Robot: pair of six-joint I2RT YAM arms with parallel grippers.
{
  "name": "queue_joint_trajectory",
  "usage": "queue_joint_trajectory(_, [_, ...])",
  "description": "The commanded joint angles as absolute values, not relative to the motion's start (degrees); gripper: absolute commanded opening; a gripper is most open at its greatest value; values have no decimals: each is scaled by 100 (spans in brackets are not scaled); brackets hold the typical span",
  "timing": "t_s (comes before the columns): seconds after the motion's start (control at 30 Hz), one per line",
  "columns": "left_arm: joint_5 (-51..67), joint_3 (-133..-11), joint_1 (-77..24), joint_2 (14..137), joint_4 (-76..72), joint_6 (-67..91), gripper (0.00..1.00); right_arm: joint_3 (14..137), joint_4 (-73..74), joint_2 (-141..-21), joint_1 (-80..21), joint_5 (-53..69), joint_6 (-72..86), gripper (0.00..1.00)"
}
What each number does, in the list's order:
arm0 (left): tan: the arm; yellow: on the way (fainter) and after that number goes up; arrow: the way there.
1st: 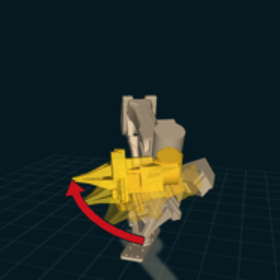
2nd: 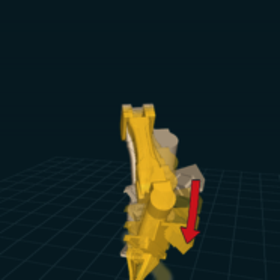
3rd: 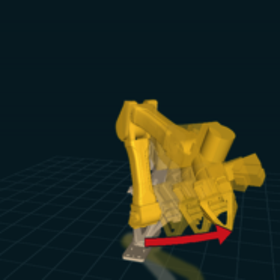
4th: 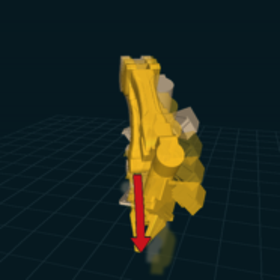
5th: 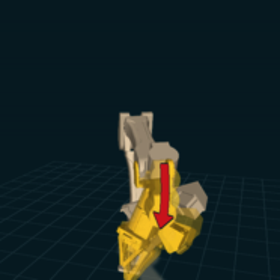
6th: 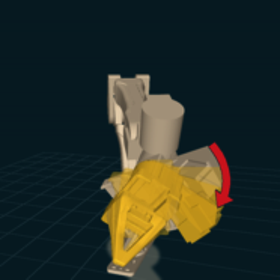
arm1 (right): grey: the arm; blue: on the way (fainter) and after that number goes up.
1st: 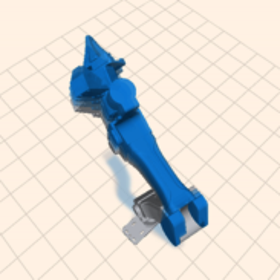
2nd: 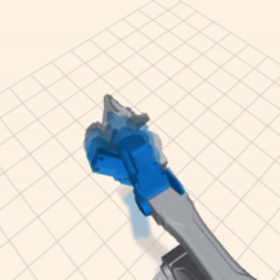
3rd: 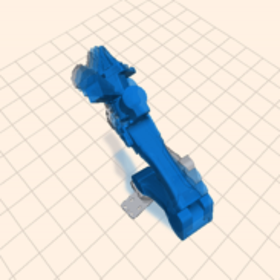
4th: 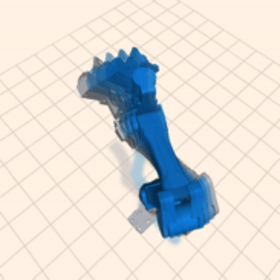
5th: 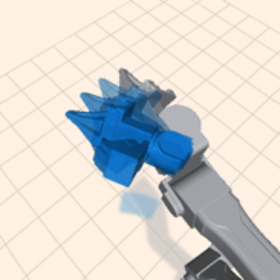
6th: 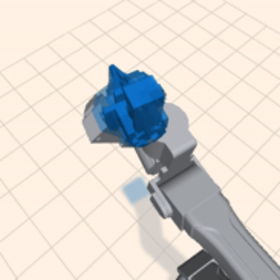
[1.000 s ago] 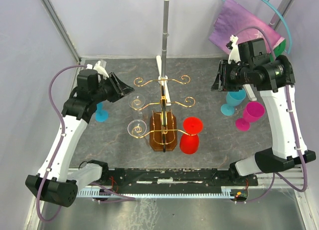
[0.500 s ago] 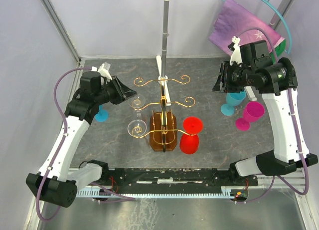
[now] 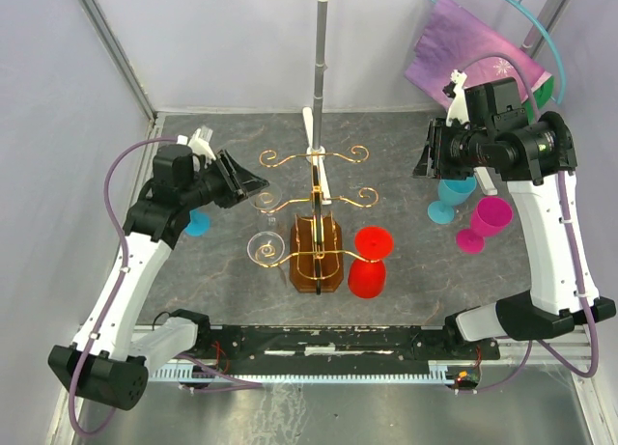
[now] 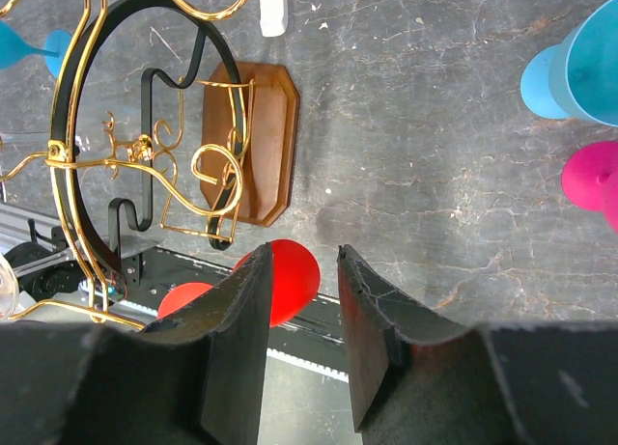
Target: Take the wine glass off the wine glass rack
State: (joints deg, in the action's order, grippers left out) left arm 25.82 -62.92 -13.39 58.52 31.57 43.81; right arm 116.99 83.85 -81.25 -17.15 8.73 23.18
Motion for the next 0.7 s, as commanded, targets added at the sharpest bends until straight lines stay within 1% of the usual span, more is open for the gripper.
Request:
queue_joint_trajectory(0.0, [2839,-6308,-1369,5657,2977,4576,47,11691,8266,-7954,-1750,765,2385,41])
queue_joint_trajectory(0.1, [2875,-6329,-1363,5639,2997,4588,46,11658,8233,-7931,-1749,756,2404,42])
queue_joint_trajectory(0.3, [2963,-6304,-1363,5617,3010,4610,27,11570,8151,-7919,-1749,773,2438,42])
queue_joint_trajectory(0.37, [2998,-6289,-1367,5627,3001,4625,26,11566,8128,-7932,-1749,769,2446,42])
queue_joint_trajectory(0.43, [3073,-6255,-1368,5646,2932,4663,22,11578,8106,-7951,-1748,782,2451,42])
queue_joint_trajectory(0.47, [3116,-6245,-1365,5655,2902,4689,19,11582,8104,-7956,-1749,782,2455,42])
queue_joint_trajectory(0.53, [3190,-6232,-1366,5668,2822,4729,9,11586,8082,-7971,-1749,788,2457,42])
queue_joint_trajectory(0.57, [3186,-6236,-1364,5675,2818,4732,6,11589,8078,-7969,-1749,791,2463,42])
queue_joint_trajectory(0.67, [3186,-6249,-1370,5699,2815,4729,4,11586,8056,-7955,-1749,786,2475,42])
